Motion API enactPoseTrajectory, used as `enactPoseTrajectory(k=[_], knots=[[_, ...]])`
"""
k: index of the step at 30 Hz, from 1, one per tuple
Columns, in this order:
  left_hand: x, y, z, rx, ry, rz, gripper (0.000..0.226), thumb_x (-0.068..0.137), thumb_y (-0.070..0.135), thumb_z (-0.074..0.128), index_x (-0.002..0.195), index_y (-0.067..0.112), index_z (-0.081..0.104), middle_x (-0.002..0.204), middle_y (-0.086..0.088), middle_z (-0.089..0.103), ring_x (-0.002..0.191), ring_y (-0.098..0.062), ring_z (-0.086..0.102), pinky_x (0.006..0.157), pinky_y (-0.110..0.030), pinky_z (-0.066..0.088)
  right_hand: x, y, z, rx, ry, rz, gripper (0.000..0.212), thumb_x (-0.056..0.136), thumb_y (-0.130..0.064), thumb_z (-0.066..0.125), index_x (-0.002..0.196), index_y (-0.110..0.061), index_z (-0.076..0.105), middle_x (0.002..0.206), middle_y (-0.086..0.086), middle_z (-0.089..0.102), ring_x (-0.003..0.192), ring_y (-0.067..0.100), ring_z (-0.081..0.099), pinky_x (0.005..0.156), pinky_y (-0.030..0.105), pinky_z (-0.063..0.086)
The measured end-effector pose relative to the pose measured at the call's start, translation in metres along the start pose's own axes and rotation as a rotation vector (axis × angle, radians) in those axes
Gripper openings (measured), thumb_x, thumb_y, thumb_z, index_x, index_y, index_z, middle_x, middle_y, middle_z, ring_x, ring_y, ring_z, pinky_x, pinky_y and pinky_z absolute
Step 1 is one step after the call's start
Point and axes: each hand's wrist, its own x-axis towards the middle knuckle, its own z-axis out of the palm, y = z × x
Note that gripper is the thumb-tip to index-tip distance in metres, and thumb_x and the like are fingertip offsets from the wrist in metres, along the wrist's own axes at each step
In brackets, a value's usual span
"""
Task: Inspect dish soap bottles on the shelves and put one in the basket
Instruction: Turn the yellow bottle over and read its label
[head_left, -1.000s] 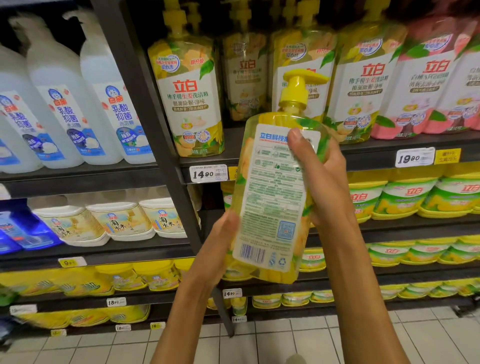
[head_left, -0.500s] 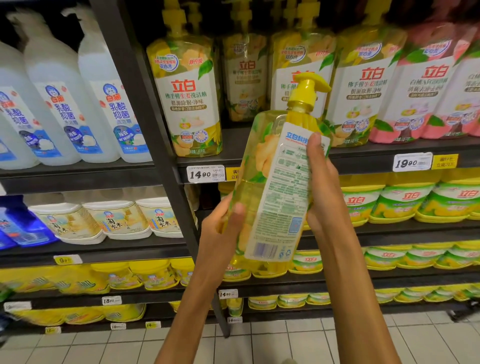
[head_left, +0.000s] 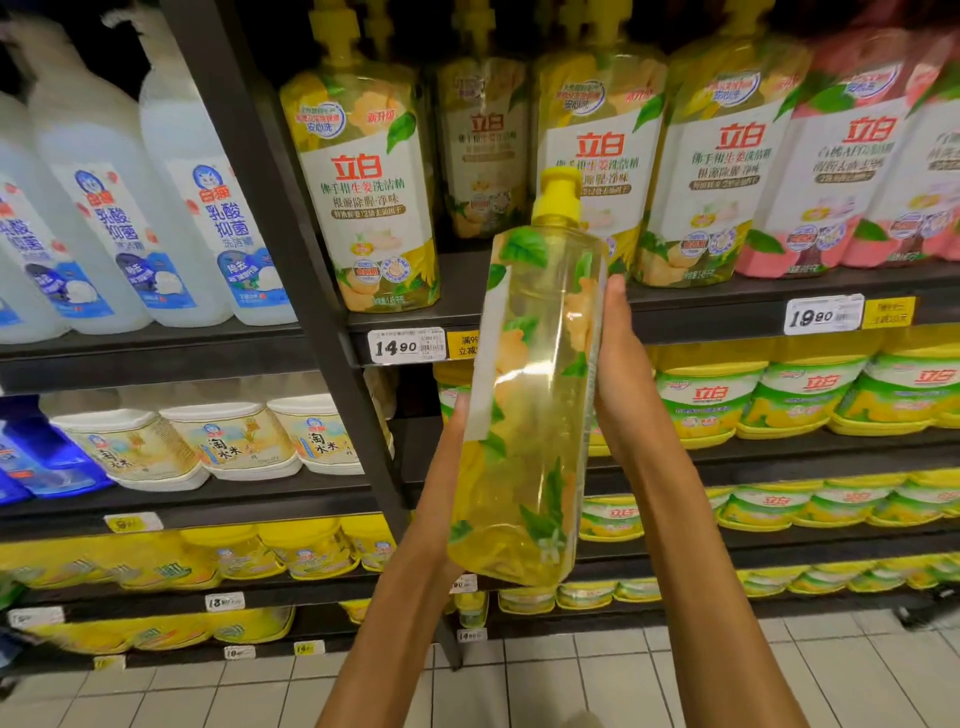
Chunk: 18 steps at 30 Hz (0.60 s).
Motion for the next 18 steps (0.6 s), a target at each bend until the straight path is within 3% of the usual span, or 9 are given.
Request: enactPoseTrajectory(k=[2,4,6,9,12,15,18], knots=[[-0.007,0.006,0.004,0.105,-0.053,0.077,0.051,0.096,0.057,0.037,0.091,0.028,0.079,0.093,-0.004,0.076,0.087,-0.015,0.072,0.074,-0.036,0.059,0.0,-0.005,-0.002,-0.097,-0.023,-0.067,0.048,0.1,-0.058,0.025,0.132,-0.032,0.049,0.113,-0.021,0.056,0.092,-0.023,0.049,0.081,0.005,0.038],[-0.01,0.009,0.005,0.228,-0.019,0.125,0.058,0.075,0.077,0.05,0.107,0.034,0.073,0.115,-0.004,0.069,0.111,-0.022,0.063,0.098,-0.052,0.047,-0.005,-0.01,0.001,-0.119,-0.088,-0.091,0.059,0.087,-0.072,0.039,0.131,-0.034,0.047,0.12,-0.022,0.057,0.103,-0.019,0.052,0.087,0.01,0.042],[-0.009,0.012,0.004,0.312,0.014,0.197,0.054,0.065,0.079,0.055,0.099,0.041,0.073,0.11,0.003,0.072,0.109,-0.017,0.065,0.098,-0.045,0.048,-0.011,-0.009,0.004,-0.111,-0.074,-0.118,0.07,0.071,-0.072,0.059,0.126,-0.03,0.05,0.113,-0.02,0.063,0.096,-0.012,0.062,0.077,0.009,0.05],[-0.015,0.022,-0.002,0.438,0.004,0.277,0.046,0.073,0.073,0.047,0.093,0.043,0.074,0.085,0.013,0.075,0.084,-0.002,0.07,0.073,-0.021,0.054,-0.013,-0.008,0.003,0.079,-0.034,-0.091,0.066,0.066,-0.051,0.072,0.12,-0.018,0.059,0.106,0.001,0.074,0.093,0.011,0.072,0.073,0.026,0.059],[-0.018,0.027,-0.012,0.413,-0.067,0.282,0.053,0.082,0.067,0.046,0.11,0.029,0.071,0.099,0.0,0.076,0.094,-0.016,0.072,0.073,-0.028,0.058,-0.007,-0.001,-0.005,0.265,-0.039,-0.056,0.049,0.083,-0.04,0.069,0.122,-0.01,0.061,0.106,0.009,0.074,0.098,0.025,0.072,0.077,0.036,0.059],[-0.02,0.028,-0.005,0.356,-0.151,0.21,0.054,0.081,0.063,0.05,0.122,0.029,0.062,0.116,-0.003,0.071,0.108,-0.022,0.067,0.086,-0.037,0.057,-0.004,0.007,-0.01,0.37,-0.095,-0.01,0.054,0.082,-0.042,0.061,0.126,-0.01,0.06,0.114,0.013,0.071,0.105,0.029,0.068,0.084,0.041,0.057],[-0.02,0.024,0.002,0.376,-0.229,0.113,0.06,0.068,0.073,0.053,0.114,0.037,0.067,0.116,0.0,0.07,0.11,-0.019,0.065,0.09,-0.037,0.055,-0.005,0.009,-0.013,0.321,-0.156,-0.056,0.056,0.08,-0.043,0.063,0.123,-0.007,0.059,0.105,0.009,0.074,0.096,0.024,0.071,0.073,0.033,0.057]])
